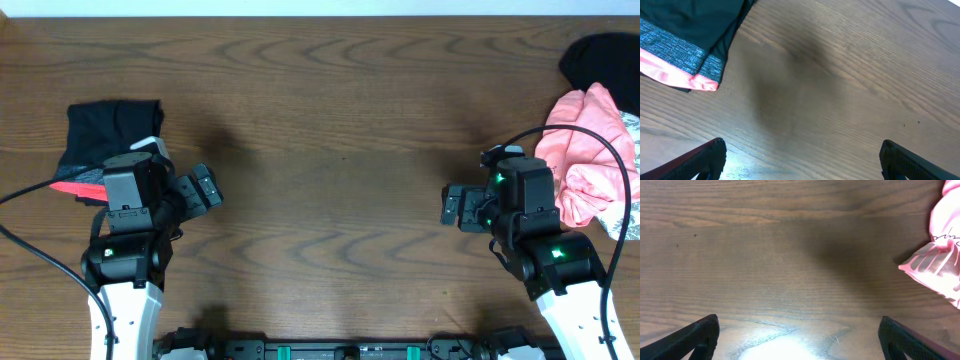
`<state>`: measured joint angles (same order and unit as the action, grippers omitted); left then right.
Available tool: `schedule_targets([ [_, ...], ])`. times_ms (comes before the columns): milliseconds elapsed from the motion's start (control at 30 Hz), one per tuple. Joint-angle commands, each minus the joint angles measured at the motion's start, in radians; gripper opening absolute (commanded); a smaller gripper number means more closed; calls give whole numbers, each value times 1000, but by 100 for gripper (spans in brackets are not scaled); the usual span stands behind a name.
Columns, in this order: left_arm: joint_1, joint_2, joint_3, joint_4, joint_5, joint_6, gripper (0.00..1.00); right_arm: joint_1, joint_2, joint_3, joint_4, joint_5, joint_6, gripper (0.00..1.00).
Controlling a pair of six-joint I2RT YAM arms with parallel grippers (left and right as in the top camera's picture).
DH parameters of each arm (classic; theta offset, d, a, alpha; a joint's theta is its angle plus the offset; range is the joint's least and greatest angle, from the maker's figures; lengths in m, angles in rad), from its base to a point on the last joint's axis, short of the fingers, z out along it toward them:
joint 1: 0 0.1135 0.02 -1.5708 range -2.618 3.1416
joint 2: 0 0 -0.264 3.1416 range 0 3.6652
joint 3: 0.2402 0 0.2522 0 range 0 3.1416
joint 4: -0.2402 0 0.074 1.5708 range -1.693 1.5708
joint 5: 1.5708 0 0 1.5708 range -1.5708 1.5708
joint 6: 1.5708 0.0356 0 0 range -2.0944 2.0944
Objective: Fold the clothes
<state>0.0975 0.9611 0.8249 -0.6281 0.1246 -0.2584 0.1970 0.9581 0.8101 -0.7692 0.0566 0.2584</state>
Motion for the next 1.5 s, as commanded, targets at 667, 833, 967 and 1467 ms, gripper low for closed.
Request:
schedule_targets([
  [667, 4, 7, -6, 1, 2, -2, 98, -132, -575, -561, 686, -77, -302, 99],
  [833, 4, 7, -6, 1, 2, -2, 98, -156, -740, -709, 788, -93, -325, 99],
  [967, 4, 7, -6, 1, 2, -2, 98, -159, -806, -772, 841, -99, -385, 99],
  [1467, 4, 7, -6, 1, 2, -2, 98, -165, -954, -805, 699, -8, -461, 99],
])
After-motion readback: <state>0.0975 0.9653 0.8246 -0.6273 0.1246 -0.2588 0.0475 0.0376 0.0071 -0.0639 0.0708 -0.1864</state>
